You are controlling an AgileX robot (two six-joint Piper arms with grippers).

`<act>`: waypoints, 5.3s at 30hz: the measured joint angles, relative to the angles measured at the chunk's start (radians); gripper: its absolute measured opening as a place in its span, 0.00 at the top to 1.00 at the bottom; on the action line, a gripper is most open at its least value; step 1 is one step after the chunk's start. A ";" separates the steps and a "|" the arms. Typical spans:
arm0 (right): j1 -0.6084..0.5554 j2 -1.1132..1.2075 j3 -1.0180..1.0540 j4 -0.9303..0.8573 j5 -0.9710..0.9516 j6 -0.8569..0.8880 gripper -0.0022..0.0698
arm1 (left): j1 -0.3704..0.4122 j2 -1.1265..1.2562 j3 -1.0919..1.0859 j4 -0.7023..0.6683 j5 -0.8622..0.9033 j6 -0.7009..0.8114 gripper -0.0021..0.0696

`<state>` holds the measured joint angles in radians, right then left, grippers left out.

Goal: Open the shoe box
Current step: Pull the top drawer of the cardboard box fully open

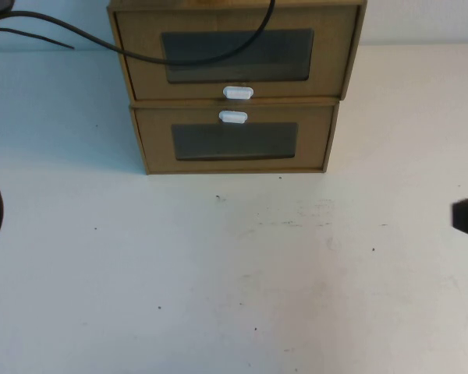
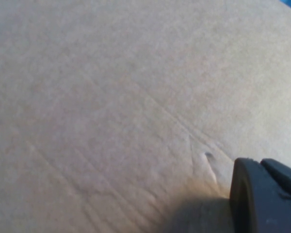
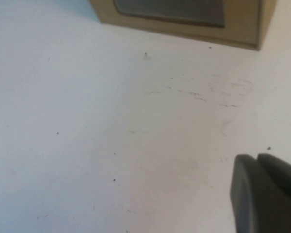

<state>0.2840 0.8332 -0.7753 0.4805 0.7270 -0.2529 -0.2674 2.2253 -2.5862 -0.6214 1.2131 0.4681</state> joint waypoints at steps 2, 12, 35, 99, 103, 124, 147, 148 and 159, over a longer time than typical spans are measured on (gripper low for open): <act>0.077 0.119 -0.077 -0.042 -0.013 -0.002 0.99 | 0.000 0.000 0.000 0.000 0.000 -0.010 0.98; 0.436 0.611 -0.428 -0.654 -0.035 0.284 0.99 | 0.000 0.000 0.000 -0.002 0.000 -0.068 0.98; 0.602 0.968 -0.518 -2.125 -0.214 1.033 0.65 | 0.019 0.000 0.000 -0.021 0.009 -0.172 0.98; 0.484 1.184 -0.773 -2.147 -0.261 0.989 0.69 | 0.019 0.000 0.000 -0.023 0.009 -0.215 0.98; 0.483 1.184 -0.775 -2.148 -0.262 0.989 0.74 | 0.019 0.000 0.000 -0.023 0.009 -0.215 0.98; 0.483 1.184 -0.775 -2.129 -0.264 0.984 0.96 | 0.019 0.000 0.000 -0.022 0.007 -0.219 0.98; 0.483 1.201 -0.777 -2.159 -0.241 0.959 0.95 | 0.019 0.000 0.000 -0.022 0.007 -0.219 0.98; 0.483 1.201 -0.777 -2.161 -0.241 0.959 0.96 | 0.019 0.000 0.000 -0.022 0.007 -0.219 0.98; 0.487 1.202 -0.788 -2.061 -0.230 0.817 0.96 | 0.019 0.000 0.000 -0.022 0.007 -0.231 0.98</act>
<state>0.7706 2.0353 -1.5633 -1.5803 0.4970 0.5640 -0.2488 2.2253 -2.5862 -0.6431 1.2201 0.2373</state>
